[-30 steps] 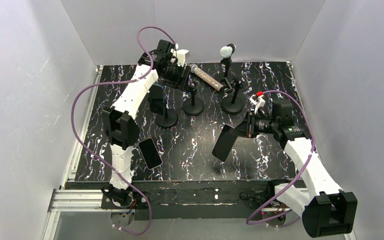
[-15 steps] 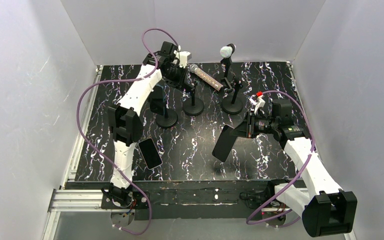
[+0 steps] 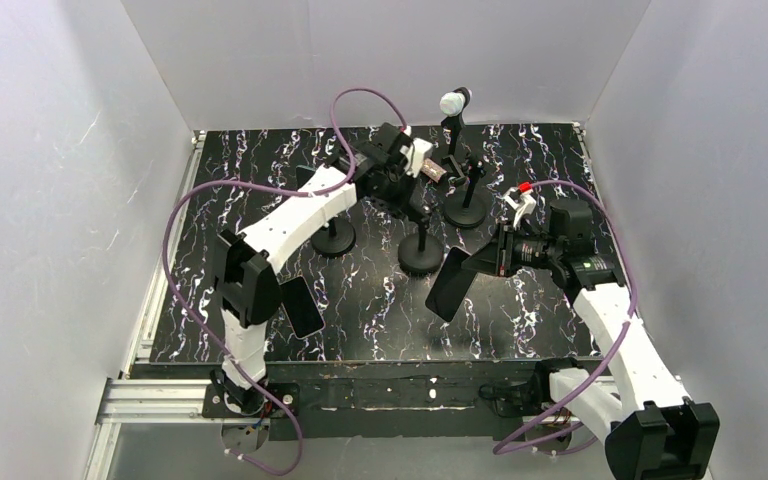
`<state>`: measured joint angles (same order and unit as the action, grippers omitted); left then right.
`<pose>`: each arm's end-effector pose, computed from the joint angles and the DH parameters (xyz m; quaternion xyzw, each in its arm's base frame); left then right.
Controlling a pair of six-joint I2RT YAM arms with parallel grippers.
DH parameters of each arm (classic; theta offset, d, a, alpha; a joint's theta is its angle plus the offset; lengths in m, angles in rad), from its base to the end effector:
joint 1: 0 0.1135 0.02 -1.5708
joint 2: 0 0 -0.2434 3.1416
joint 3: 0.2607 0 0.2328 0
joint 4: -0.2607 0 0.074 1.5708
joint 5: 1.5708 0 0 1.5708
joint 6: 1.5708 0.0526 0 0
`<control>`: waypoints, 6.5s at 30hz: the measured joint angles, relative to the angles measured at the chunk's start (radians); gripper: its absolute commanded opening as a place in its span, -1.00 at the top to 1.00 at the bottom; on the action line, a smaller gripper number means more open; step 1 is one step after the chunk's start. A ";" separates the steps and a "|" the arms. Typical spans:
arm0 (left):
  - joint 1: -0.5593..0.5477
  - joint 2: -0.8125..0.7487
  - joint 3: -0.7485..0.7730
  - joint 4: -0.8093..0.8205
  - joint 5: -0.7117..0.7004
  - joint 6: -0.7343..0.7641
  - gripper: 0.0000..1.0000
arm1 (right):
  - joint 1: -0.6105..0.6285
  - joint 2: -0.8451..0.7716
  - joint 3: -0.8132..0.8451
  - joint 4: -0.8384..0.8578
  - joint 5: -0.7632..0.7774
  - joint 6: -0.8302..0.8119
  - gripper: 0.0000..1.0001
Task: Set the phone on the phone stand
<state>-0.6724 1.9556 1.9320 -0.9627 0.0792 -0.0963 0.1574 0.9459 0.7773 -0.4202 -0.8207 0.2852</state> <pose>0.3161 -0.2570 0.2883 0.2828 0.9142 -0.1431 0.2527 0.1923 0.0695 0.2713 -0.1361 0.8190 0.4381 0.3446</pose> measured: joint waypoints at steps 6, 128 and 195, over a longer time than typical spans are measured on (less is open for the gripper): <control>-0.096 -0.080 -0.074 0.007 -0.035 -0.074 1.00 | 0.000 -0.046 0.001 -0.005 0.015 0.000 0.97; 0.147 -0.274 -0.337 0.111 0.510 0.159 -0.13 | 0.127 0.104 0.372 0.386 -0.335 0.053 0.97; 0.092 -0.217 -0.321 0.108 0.446 0.174 1.00 | 0.336 0.475 0.488 0.331 -0.396 -0.386 0.97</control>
<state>-0.5808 1.7390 1.6112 -0.8543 0.5251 0.0780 0.4931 1.4212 1.2652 -0.0891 -1.2171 -0.1005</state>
